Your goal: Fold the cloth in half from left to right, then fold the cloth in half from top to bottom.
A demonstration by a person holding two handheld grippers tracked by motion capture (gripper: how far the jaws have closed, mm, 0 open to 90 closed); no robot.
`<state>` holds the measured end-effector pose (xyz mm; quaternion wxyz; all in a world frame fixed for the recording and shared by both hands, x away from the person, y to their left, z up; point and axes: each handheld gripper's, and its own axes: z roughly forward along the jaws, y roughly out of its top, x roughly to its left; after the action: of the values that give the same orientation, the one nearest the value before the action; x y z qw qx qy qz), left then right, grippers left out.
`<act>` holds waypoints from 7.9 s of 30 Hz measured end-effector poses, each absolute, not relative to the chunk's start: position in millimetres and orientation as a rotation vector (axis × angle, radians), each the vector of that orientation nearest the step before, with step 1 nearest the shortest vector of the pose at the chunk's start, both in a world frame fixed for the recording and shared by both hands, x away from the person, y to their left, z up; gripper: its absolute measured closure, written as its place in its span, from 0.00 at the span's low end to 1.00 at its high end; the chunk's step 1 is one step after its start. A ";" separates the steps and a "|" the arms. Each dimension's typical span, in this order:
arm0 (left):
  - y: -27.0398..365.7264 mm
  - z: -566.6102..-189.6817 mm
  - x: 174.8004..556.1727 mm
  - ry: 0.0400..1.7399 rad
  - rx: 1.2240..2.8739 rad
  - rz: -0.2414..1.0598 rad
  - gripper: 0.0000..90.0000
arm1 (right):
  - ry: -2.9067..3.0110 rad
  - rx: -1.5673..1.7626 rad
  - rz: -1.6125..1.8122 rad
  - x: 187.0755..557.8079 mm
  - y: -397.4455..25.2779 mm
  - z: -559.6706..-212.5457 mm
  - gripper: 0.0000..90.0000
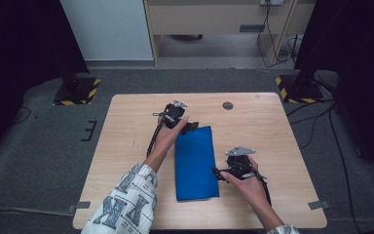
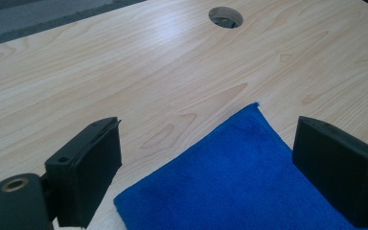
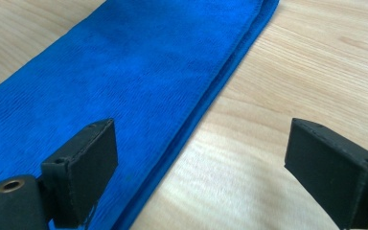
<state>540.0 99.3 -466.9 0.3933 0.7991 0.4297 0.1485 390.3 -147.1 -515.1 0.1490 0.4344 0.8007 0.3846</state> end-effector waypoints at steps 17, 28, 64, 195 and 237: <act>125.5 -483.4 527.8 1.129 2.063 0.460 0.11 | 2.308 1.224 1.125 459.1 -129.1 -501.0 0.21; 143.5 -492.7 531.1 1.175 2.062 0.407 0.14 | 2.296 1.215 1.132 505.2 -111.5 -494.9 0.36; 147.3 -529.6 544.9 1.208 2.037 0.375 0.42 | 2.315 1.336 1.092 555.2 -105.8 -530.7 0.72; 147.2 -495.6 374.7 0.825 1.957 0.330 0.93 | 2.341 0.908 1.342 381.1 -145.4 -496.2 0.96; 152.9 -519.1 358.0 0.870 2.097 0.344 0.29 | 2.439 0.954 1.215 372.1 -135.4 -519.0 0.48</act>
<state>358.0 152.9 -519.1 0.4102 0.8328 0.3455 0.1368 372.1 -135.4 -519.0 0.1268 0.3279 0.8380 0.4174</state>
